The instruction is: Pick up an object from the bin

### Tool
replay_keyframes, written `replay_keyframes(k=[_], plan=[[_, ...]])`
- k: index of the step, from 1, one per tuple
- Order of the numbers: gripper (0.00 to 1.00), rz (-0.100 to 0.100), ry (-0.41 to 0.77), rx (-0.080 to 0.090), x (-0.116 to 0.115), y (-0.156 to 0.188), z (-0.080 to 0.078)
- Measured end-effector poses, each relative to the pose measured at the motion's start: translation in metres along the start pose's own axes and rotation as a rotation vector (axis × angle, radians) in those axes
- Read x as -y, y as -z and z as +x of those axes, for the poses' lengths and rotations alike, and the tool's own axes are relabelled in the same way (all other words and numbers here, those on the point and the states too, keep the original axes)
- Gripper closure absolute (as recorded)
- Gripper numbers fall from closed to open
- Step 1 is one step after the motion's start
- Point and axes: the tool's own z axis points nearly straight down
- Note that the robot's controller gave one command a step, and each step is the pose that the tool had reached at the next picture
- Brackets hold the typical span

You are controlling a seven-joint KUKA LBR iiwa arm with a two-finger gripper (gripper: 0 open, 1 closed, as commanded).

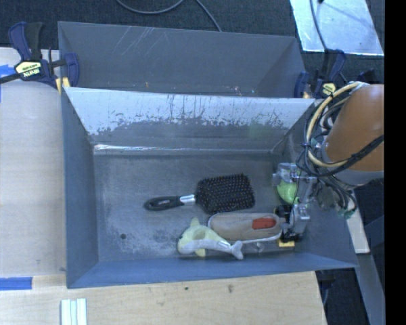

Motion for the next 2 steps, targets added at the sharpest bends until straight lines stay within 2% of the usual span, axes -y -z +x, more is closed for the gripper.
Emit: replay_keyframes(k=[1, 2], plan=[[0.00, 0.001, 0.004, 0.008, 0.000, 0.004, -0.002], [0.00, 0.003, 0.043, 0.014, -0.006, -0.040, -0.006]])
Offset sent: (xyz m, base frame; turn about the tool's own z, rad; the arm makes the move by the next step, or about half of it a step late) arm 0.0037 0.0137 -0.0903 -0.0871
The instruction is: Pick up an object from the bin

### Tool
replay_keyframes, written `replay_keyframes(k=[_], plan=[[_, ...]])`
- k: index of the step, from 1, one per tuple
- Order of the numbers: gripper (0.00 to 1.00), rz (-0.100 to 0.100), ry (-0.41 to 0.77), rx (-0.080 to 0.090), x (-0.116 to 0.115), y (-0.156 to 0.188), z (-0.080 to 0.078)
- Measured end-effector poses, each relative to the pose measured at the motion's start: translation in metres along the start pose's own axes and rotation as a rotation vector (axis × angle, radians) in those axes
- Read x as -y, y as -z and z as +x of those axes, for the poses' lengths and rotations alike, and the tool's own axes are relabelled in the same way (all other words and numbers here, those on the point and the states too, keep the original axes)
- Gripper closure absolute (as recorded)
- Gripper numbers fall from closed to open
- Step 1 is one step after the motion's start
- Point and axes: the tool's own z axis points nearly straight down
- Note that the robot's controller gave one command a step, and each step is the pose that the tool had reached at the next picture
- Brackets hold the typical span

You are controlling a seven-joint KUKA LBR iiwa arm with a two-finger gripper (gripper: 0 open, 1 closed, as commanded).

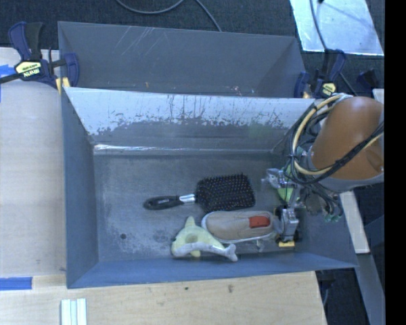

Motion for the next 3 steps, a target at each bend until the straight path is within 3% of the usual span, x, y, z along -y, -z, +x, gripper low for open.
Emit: replay_keyframes(k=[1, 2, 3], plan=[[0.00, -0.001, 0.175, -0.004, -0.001, -0.034, 0.004], [0.00, 0.002, 0.102, 0.000, -0.014, -0.038, -0.011], [0.00, 0.002, -0.125, 0.001, -0.031, -0.043, -0.018]])
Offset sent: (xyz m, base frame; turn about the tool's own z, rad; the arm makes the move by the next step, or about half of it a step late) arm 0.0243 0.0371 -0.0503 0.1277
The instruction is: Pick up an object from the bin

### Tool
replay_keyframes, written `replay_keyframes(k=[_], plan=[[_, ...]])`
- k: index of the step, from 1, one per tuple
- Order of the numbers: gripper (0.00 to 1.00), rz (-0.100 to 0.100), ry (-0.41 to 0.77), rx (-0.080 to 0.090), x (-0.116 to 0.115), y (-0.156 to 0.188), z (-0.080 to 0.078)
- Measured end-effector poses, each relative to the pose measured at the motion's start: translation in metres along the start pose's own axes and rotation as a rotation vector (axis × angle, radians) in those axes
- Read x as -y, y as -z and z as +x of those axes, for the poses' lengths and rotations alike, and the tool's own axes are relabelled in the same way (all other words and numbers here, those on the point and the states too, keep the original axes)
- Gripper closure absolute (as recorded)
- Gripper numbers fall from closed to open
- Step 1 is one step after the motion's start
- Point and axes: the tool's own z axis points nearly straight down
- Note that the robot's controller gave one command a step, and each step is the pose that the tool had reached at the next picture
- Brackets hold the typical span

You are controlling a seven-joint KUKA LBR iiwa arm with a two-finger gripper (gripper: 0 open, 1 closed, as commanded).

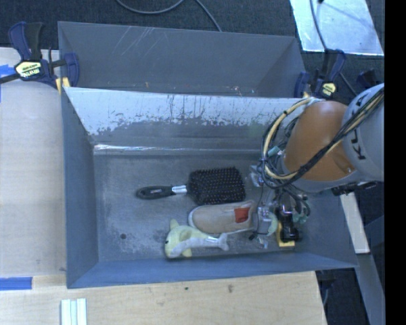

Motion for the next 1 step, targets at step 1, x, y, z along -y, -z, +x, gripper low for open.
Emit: replay_keyframes(k=[1], plan=[[0.00, 0.002, 0.026, 0.001, -0.0056, 0.0002, -0.0009]])
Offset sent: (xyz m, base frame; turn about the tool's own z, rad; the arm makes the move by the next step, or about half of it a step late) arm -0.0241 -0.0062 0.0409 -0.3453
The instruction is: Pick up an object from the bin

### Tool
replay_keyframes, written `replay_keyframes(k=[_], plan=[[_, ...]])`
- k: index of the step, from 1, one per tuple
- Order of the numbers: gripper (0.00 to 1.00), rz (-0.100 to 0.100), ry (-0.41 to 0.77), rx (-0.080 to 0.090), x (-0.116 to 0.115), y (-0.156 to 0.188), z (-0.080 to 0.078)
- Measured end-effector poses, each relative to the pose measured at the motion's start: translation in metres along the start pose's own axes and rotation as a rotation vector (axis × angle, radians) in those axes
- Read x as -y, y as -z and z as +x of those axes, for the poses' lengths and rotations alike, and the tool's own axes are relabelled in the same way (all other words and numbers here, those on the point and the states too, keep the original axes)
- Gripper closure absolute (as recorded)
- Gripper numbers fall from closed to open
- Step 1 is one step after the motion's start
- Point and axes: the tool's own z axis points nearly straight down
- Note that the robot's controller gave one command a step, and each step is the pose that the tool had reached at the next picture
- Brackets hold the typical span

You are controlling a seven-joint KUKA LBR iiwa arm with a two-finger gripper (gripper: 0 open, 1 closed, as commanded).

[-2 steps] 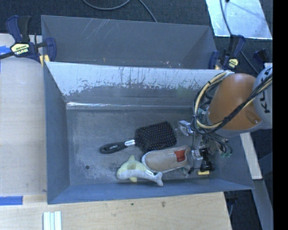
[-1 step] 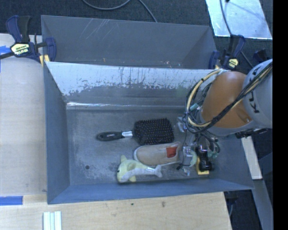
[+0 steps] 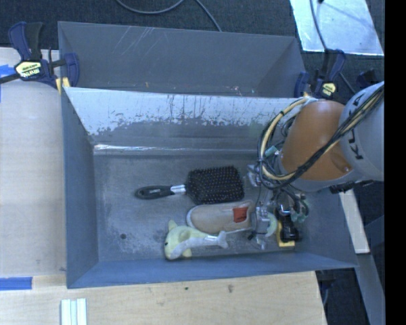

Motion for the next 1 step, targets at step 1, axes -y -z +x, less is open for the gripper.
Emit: replay_keyframes(k=[1], plan=[[0.00, -0.001, 0.275, 0.004, 0.0065, 0.0260, 0.0144]])
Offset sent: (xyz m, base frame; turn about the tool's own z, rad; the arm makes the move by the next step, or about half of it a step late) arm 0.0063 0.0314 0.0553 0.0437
